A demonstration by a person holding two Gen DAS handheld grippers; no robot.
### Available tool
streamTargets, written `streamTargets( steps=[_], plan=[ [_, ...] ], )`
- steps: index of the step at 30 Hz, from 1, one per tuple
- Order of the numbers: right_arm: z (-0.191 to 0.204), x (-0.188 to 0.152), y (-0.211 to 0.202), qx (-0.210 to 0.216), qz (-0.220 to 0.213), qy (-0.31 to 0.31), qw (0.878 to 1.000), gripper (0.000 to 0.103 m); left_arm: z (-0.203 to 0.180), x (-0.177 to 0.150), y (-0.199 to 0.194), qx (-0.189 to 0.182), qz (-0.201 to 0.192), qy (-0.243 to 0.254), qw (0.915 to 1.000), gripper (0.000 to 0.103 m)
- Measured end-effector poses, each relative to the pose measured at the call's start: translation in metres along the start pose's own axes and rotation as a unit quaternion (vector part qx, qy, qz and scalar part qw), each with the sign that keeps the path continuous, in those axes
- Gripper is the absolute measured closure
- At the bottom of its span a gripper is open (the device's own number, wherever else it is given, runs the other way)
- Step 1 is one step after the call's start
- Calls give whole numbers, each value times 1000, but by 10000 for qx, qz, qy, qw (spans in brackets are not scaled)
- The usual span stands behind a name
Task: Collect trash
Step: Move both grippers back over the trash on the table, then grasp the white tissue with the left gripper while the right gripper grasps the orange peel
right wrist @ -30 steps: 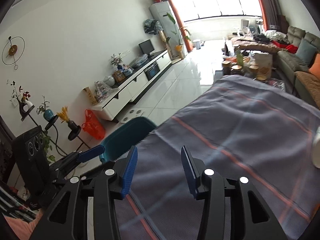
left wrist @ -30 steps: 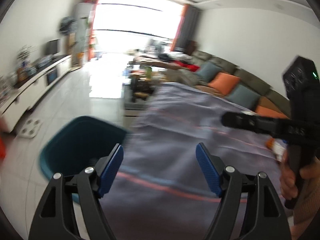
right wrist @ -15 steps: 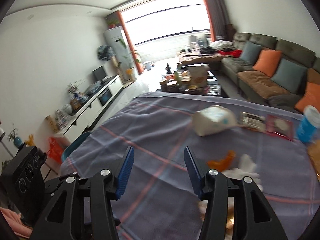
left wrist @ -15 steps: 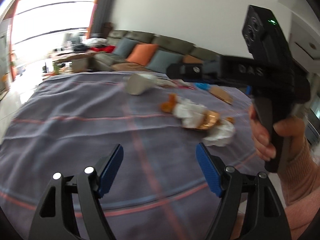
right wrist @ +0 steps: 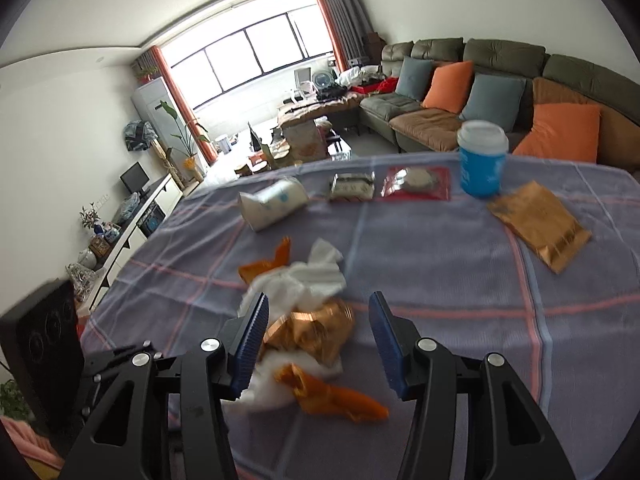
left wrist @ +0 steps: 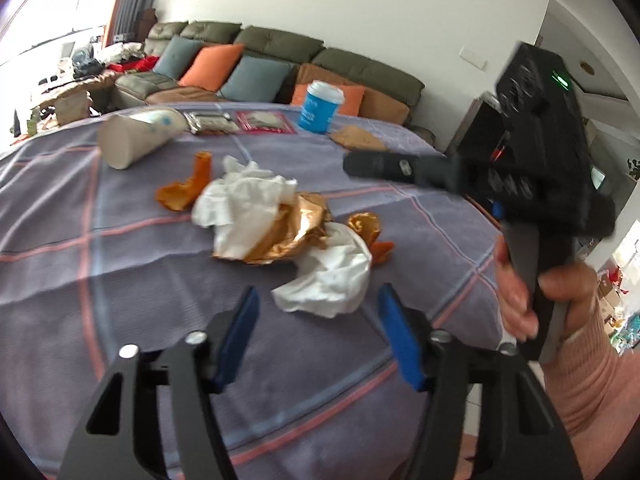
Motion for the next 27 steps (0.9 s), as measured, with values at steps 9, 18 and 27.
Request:
streamTargets(
  steps=[9,18,27],
  plan=[
    [11,-31,0,126,200,-278,9993,52,2,2,19,-106,159,-158,9997,90],
    [17,-33,-1,179,222,-413,9987,83,5,7,4,-162,-5,-103,9998,95],
    [17,-22,-19,333,44,-279,9990,89,6,2,-28,-230,-275,25,9994,95]
  ],
)
Point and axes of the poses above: each gripper's, at about its wrist camera, not at the fingertips, and y roughly the way its jaws point, z to its left, x to its top, the point moved 7 cm from there along y, roughly the way its jaws point, and after that the axes turned 2 degrees about -y, right-handed, at the moved point
